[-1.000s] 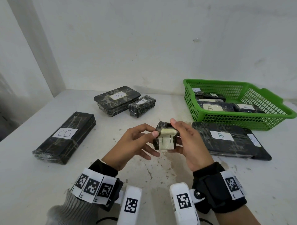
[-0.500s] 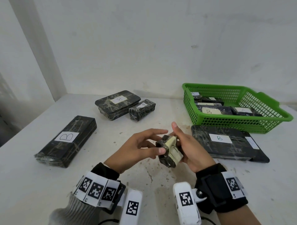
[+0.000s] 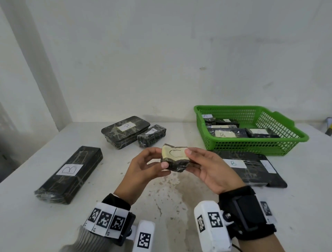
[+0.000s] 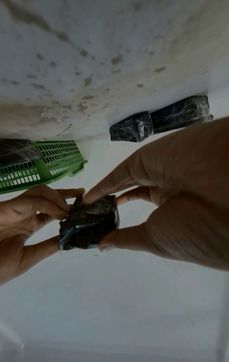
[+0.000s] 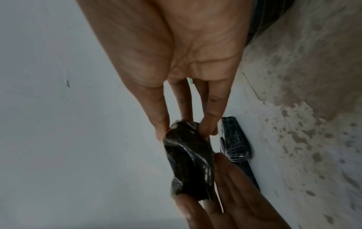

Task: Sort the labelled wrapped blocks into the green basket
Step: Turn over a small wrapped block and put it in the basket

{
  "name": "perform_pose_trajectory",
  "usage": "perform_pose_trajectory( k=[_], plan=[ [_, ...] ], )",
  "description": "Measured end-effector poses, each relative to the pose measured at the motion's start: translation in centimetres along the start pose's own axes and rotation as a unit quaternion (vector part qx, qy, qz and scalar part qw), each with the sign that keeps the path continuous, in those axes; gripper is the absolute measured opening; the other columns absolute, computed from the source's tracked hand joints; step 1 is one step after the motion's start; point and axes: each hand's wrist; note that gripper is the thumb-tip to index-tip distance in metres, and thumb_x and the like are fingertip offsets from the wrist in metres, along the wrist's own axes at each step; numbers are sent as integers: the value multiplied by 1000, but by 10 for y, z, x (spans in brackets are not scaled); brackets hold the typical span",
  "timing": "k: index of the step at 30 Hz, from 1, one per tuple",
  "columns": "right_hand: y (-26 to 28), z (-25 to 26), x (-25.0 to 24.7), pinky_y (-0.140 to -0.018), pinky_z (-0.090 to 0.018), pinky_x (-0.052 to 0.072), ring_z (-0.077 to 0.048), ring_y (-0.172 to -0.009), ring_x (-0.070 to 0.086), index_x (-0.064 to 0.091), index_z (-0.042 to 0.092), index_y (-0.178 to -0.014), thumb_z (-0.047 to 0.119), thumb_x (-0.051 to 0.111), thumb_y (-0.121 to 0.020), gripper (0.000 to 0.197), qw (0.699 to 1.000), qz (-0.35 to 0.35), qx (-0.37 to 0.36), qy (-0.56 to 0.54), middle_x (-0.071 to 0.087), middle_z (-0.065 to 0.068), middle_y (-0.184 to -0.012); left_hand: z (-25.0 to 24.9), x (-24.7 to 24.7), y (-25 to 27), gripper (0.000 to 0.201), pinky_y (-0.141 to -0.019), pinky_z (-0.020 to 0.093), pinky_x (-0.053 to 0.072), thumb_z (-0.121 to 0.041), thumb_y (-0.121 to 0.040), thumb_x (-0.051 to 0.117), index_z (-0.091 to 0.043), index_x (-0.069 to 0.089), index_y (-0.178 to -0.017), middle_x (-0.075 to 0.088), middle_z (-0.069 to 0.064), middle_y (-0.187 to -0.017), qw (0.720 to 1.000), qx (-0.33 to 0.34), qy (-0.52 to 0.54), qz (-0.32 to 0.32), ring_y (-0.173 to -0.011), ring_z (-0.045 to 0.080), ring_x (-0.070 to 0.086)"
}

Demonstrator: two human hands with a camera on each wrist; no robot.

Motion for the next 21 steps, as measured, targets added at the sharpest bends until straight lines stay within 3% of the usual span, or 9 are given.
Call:
perform_pose_trajectory(
  k=[4,9,12,16,18,21],
  plan=[
    [5,10,-2,-63,-31,60,-23,-73,71,67,10,-107,26,69,-74,36,999,-6,29,-12,74,-10,-92,-2,12,-8,58,-77,31,58,-22,-62,80,-1,59,-112,69,11,-110,1000,18,17,7,-93,27,71],
    [9,38,-21,-60,-28,60,-19,-70,71,65,5,-108,20,68,-72,39,997,-35,3,-68,73,-13,-90,-7,42,-33,61,-72,32,58,-27,-61,81,-3,60,-113,69,11,-108,999,18,-4,29,-92,25,71],
    [7,57,-42,-61,-29,61,-22,-74,72,62,0,-113,21,69,-73,46,996,-74,-4,-55,73,-18,-97,-5,66,-57,64,-71,31,58,-29,-58,82,-4,61,-113,70,13,-106,999,6,-7,40,-90,23,71],
    [2,89,-69,-65,-28,62,-20,-77,72,65,-3,-109,21,70,-75,43,993,-110,-14,-26,74,-18,-101,4,94,-90,63,-78,32,57,-31,-56,83,-12,64,-112,71,13,-109,998,-8,-6,56,-96,23,70],
    [-7,108,-81,-66,-29,62,-20,-76,71,67,0,-101,19,70,-76,32,991,-132,-22,-13,74,-16,-94,8,103,-108,60,-85,31,52,-32,-60,84,-16,64,-114,71,11,-112,999,-14,-12,40,-104,20,68],
    [-29,142,-105,-67,-32,63,-21,-74,71,67,2,-100,15,70,-82,23,983,-179,-34,10,74,-15,-90,16,108,-134,46,-91,30,43,-26,-80,79,-20,58,-120,64,8,-119,999,-21,-25,-40,-112,15,60]
  ],
)
Point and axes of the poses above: each hand's wrist, its own y-axis away from the middle knuckle, its own x-axis out of the palm, z = x × y
